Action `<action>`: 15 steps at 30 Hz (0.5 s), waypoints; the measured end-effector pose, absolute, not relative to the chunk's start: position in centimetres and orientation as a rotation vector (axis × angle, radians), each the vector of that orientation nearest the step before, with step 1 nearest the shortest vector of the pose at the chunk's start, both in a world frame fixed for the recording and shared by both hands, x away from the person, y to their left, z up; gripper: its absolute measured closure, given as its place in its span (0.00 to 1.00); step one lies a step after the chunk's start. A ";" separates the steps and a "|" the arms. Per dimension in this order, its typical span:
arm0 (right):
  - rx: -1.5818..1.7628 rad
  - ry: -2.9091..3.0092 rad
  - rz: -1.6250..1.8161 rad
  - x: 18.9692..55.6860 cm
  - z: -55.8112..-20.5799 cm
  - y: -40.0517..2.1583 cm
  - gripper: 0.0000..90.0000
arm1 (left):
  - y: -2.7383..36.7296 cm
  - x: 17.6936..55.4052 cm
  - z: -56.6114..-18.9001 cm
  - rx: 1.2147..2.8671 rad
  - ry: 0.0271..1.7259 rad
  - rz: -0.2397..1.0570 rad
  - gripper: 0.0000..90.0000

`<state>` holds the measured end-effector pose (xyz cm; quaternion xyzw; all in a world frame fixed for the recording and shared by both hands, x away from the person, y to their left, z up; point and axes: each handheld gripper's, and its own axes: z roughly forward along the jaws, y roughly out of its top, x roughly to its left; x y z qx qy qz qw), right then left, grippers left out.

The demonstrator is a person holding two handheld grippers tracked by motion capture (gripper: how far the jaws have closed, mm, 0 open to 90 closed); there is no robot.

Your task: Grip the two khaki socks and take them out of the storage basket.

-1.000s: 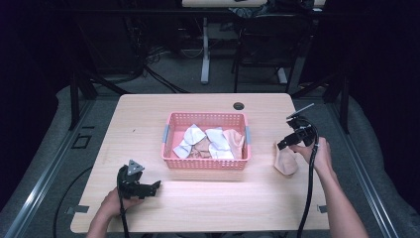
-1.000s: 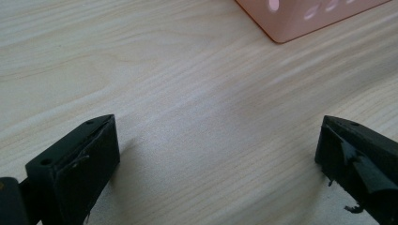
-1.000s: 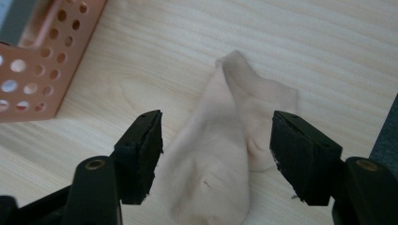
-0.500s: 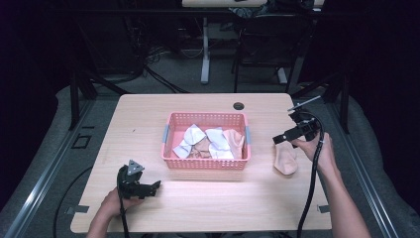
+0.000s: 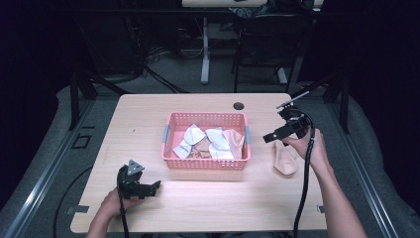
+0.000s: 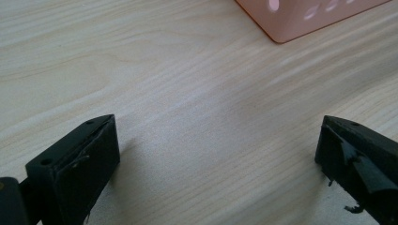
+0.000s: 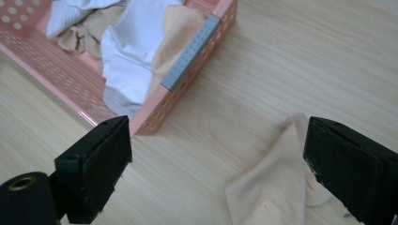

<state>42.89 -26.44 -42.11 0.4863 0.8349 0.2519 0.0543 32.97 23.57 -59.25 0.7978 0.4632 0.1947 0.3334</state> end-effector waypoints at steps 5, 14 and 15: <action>1.432 2.558 0.779 43.0 -41.4 -25.1 0.10 | 23.6 33.0 -59.2 2.083 1.209 0.508 0.00; 1.347 2.604 0.771 43.4 -40.1 -21.9 0.13 | 23.6 33.0 -59.2 2.083 1.210 0.508 0.00; 1.335 2.615 0.784 43.4 -40.0 -21.5 0.13 | 23.6 33.0 -59.2 2.083 1.210 0.508 0.00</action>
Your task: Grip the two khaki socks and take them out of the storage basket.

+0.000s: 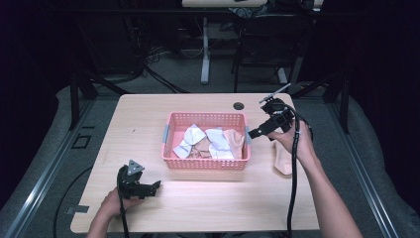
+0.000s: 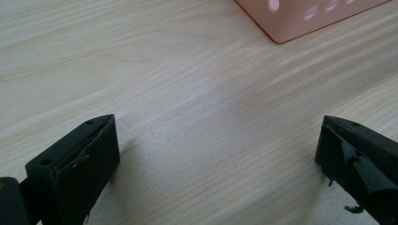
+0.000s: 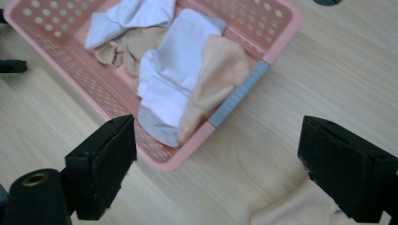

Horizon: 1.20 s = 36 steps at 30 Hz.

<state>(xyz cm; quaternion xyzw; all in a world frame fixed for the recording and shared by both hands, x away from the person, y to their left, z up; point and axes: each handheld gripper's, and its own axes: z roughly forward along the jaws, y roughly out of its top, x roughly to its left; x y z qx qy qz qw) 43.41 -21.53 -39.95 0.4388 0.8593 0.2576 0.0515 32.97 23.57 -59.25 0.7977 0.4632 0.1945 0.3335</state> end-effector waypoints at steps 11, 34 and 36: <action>1.199 2.713 0.723 44.1 -40.8 -16.0 0.17 | 23.6 33.0 -59.2 2.082 1.210 0.508 0.00; 1.274 2.733 0.369 47.3 -48.1 -11.4 0.63 | 23.6 33.0 -59.2 2.083 1.211 0.508 0.00; 1.273 2.724 0.301 47.6 -48.5 -11.3 0.64 | 23.6 33.0 -59.2 2.083 1.210 0.507 0.00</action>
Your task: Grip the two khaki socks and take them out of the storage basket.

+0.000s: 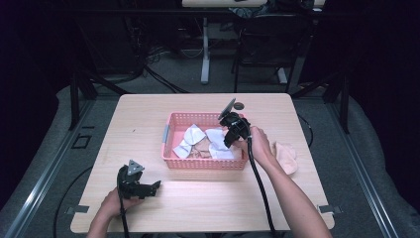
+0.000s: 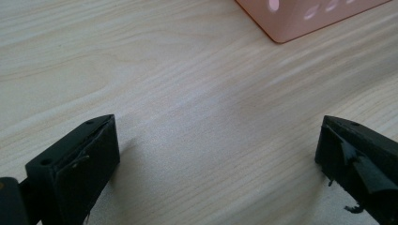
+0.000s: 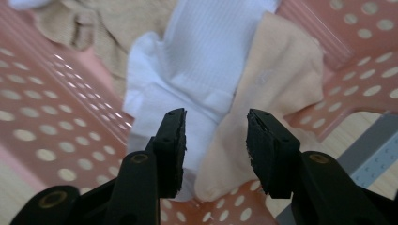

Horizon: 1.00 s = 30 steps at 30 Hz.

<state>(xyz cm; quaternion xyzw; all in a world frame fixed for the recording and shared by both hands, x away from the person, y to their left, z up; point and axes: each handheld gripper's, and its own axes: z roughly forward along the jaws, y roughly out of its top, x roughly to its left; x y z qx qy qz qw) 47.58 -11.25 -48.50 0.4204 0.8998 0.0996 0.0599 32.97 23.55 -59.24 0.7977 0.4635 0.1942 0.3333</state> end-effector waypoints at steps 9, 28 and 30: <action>1.304 2.674 0.245 47.9 -49.7 -11.5 0.70 | 23.6 33.0 -59.2 2.083 1.210 0.507 0.00; 1.285 2.689 0.249 47.8 -49.7 -11.5 0.97 | 23.5 33.0 -59.2 2.082 1.211 0.507 0.00; 1.278 2.680 0.280 47.7 -49.0 -11.7 0.97 | 23.5 33.0 -59.2 2.082 1.211 0.507 0.00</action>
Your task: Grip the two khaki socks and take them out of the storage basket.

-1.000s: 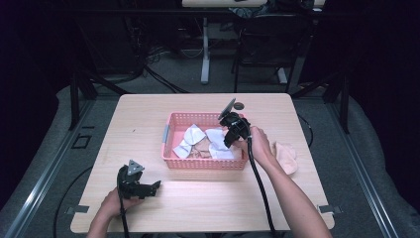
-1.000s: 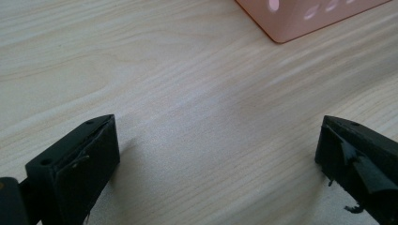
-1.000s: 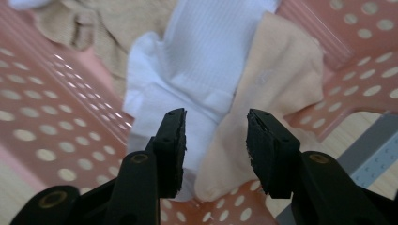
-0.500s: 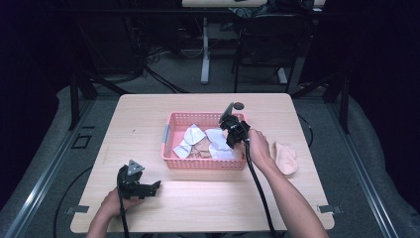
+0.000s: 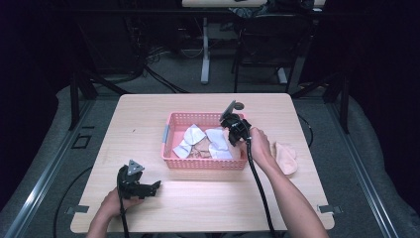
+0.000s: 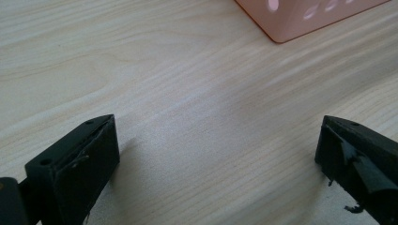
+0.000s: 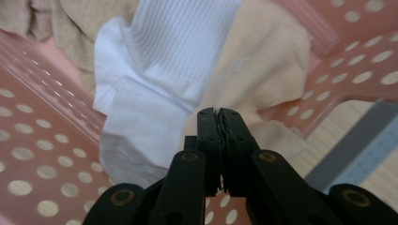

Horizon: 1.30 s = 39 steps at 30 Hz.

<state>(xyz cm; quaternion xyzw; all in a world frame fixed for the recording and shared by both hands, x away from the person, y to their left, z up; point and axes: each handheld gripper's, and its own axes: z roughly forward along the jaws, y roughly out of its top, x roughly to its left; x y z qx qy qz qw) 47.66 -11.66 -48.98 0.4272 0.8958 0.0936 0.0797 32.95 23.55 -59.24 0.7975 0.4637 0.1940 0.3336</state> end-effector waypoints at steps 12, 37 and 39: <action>1.272 2.712 0.396 47.1 -45.6 -11.9 0.97 | 23.5 32.9 -59.2 2.082 1.211 0.506 0.00; 1.188 2.683 0.537 46.1 -39.4 -11.8 0.97 | 23.5 33.0 -59.2 2.083 1.209 0.506 0.00; 1.184 2.682 0.543 46.1 -39.1 -12.0 0.97 | 23.5 33.0 -59.2 2.084 1.208 0.507 0.00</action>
